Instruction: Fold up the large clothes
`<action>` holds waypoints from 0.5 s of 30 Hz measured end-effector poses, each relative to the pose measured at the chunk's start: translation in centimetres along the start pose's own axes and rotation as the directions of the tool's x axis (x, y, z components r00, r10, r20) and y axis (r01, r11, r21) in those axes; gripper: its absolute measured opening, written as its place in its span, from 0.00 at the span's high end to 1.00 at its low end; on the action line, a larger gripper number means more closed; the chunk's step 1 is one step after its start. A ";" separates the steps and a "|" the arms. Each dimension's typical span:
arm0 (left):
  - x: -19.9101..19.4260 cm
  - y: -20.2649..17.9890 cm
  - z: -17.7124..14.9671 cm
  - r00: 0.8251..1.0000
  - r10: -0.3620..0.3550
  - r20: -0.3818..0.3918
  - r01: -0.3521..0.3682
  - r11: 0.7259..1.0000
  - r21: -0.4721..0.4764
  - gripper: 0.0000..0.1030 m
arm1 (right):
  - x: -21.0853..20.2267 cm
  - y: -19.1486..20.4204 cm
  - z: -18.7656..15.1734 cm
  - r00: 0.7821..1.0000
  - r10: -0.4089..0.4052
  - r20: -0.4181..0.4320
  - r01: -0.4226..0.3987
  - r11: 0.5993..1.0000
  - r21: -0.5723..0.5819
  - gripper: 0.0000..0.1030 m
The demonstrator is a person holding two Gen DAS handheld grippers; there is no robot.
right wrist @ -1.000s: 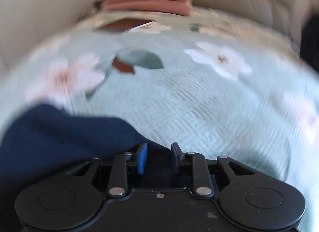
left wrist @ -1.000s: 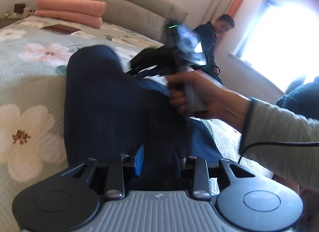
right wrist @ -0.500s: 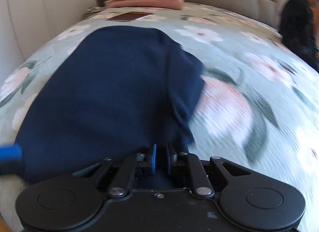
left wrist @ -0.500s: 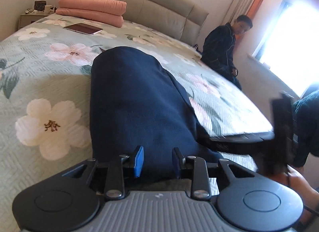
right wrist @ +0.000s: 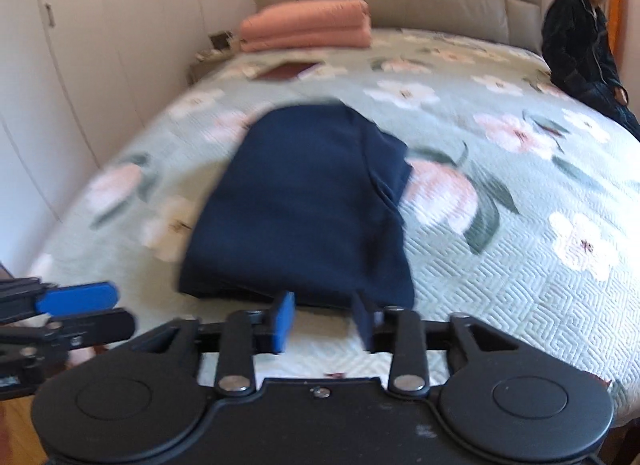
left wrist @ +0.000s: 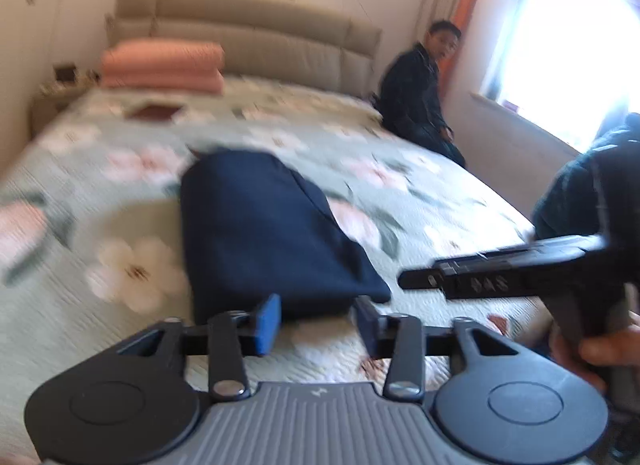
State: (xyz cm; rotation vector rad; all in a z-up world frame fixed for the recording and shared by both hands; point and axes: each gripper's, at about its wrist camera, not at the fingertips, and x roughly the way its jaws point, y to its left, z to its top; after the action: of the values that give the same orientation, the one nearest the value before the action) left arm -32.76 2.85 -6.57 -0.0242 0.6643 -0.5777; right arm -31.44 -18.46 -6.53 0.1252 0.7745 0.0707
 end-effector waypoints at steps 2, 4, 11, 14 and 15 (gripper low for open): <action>-2.0 -0.3 1.1 0.996 0.075 0.044 -0.075 0.997 -0.005 0.24 | -1.9 1.8 0.6 0.999 0.010 0.044 -0.008 0.999 -0.039 0.32; -4.2 -0.6 1.9 0.988 0.117 0.097 -0.117 0.993 -0.008 0.21 | -4.0 3.3 1.3 0.995 0.003 0.098 0.004 0.998 -0.067 0.24; -8.3 -1.8 3.3 0.957 0.231 0.176 -0.227 0.973 -0.038 0.00 | -5.2 5.1 0.9 0.991 -0.042 0.125 0.030 0.995 0.094 0.04; -8.2 -2.1 2.8 0.956 0.252 0.148 -0.251 0.968 -0.031 0.00 | -4.8 5.8 -0.1 0.989 -0.097 0.108 0.087 0.992 0.088 0.04; -8.1 -2.0 2.7 0.957 0.257 0.132 -0.255 0.966 -0.033 0.00 | -4.7 5.9 -0.2 0.990 -0.100 0.095 0.093 0.993 0.075 0.04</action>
State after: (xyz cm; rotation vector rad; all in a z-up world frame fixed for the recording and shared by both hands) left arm -37.33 4.85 0.64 0.0084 0.5290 -0.3180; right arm -35.04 -13.12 -2.60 0.1567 0.6831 -0.0542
